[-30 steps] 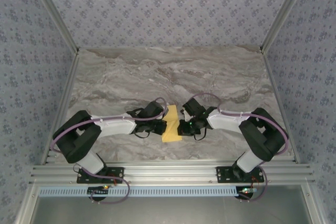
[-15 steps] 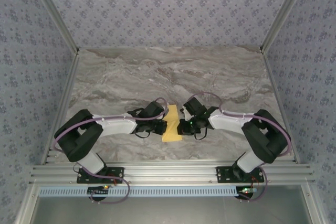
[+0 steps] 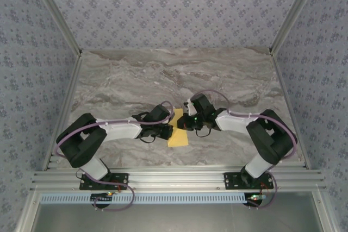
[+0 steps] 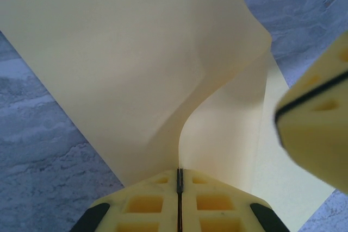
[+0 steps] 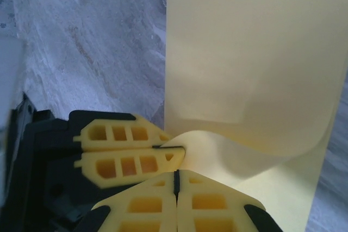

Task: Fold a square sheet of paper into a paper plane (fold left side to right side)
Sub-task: Fold the triangle a second time at the center of the table.

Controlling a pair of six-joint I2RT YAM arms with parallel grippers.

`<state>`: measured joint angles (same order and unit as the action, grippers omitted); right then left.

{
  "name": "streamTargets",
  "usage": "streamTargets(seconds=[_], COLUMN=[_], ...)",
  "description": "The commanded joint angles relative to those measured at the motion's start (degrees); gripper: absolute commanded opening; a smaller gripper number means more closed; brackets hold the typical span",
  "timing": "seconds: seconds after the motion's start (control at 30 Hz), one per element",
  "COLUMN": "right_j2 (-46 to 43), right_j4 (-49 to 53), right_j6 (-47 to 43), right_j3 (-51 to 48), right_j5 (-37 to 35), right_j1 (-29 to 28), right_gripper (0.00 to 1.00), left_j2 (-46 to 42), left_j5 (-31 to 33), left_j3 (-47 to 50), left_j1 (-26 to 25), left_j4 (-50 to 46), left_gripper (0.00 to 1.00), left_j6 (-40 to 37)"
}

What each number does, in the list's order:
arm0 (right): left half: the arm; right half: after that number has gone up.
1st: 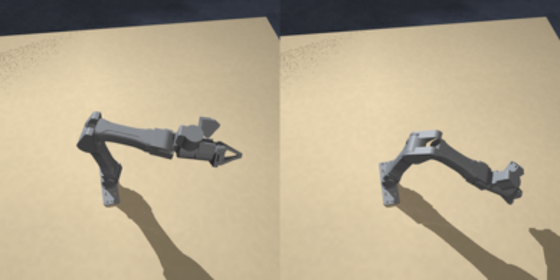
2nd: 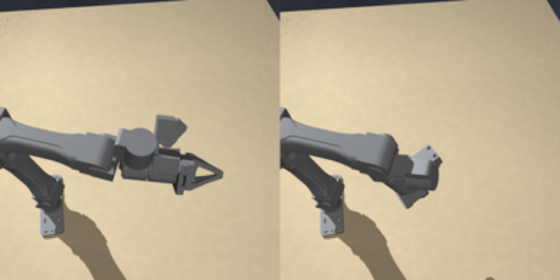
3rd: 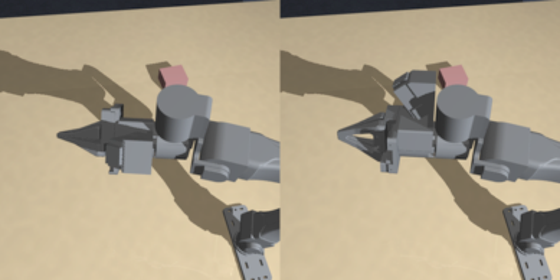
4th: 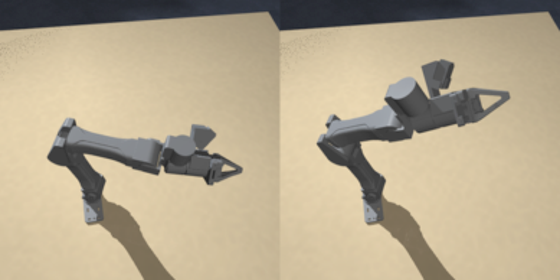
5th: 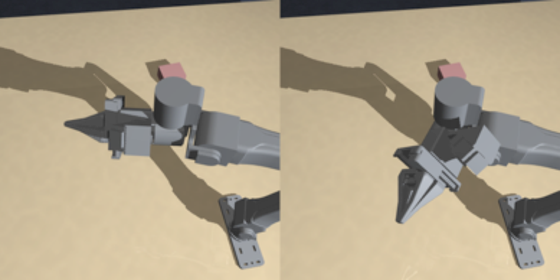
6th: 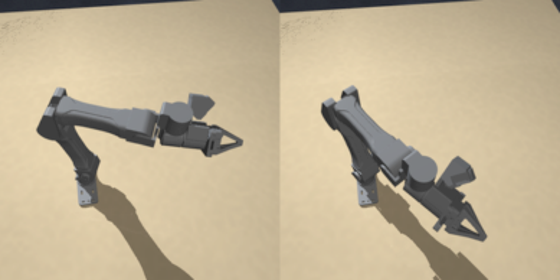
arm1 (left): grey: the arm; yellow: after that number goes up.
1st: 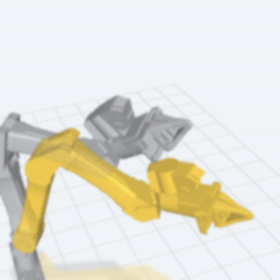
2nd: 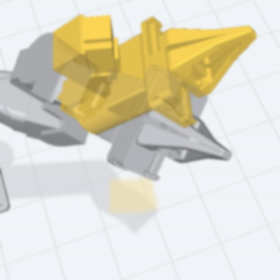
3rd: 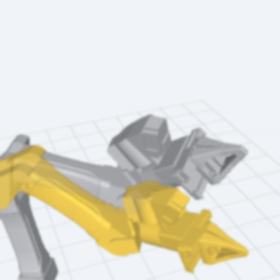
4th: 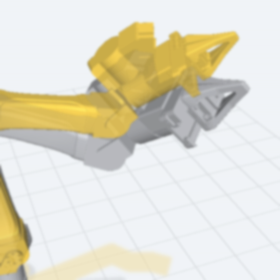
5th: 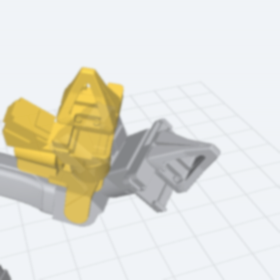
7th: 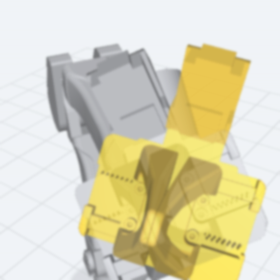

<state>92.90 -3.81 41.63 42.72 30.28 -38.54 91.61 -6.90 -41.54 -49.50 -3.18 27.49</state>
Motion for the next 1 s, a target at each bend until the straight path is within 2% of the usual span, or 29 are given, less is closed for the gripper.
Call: streamTargets(seconds=[0.0, 0.97], right_j2=[2.57, 7.85], right_j4=[-1.97, 9.87], right_j6=[1.52, -4.32], right_j3=[1.83, 3.58], right_j5=[1.69, -5.21], right_j1=[-0.69, -1.44], right_gripper=[0.07, 0.07], left_j2=[-0.21, -1.29], left_j5=[-0.6, -0.54], left_j3=[0.34, 0.01], left_j1=[0.25, 0.21], left_j4=[-0.17, -1.62], left_gripper=[0.05, 0.06], left_j6=[-0.02, -0.15])
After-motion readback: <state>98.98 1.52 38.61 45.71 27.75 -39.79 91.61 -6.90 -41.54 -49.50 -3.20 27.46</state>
